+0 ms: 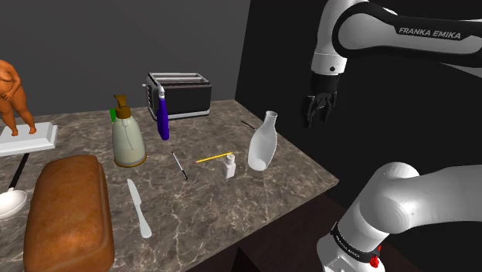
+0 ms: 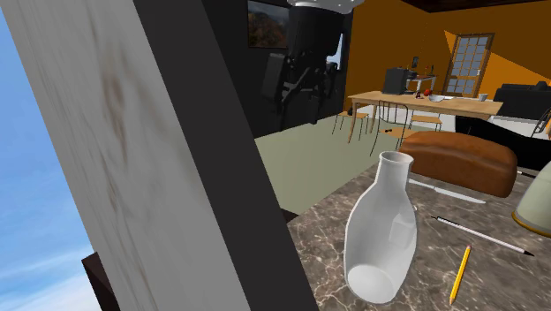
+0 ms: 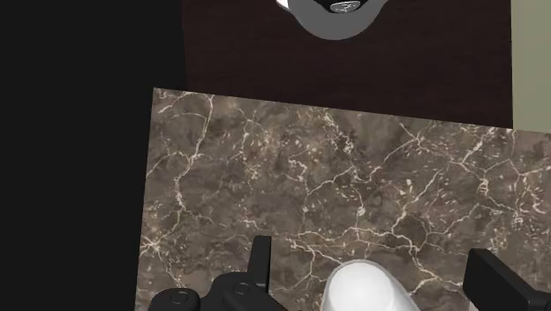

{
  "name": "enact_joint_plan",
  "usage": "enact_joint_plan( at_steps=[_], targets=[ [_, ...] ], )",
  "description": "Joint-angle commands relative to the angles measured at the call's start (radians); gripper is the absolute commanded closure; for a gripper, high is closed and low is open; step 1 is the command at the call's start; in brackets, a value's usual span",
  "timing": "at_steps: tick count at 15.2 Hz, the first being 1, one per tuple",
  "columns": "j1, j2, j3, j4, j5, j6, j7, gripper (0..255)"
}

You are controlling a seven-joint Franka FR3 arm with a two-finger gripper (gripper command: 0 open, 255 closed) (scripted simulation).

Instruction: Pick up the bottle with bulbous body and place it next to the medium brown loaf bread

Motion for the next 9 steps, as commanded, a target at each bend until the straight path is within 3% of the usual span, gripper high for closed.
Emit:
enact_joint_plan(
  at_steps=[1,9],
  targets=[
    [0.0,0.0,0.0,0.0,0.0,0.0,0.0,0],
    [0.022,0.245,-0.003,0.107,0.063,0.227,0.016,0]
  ],
)
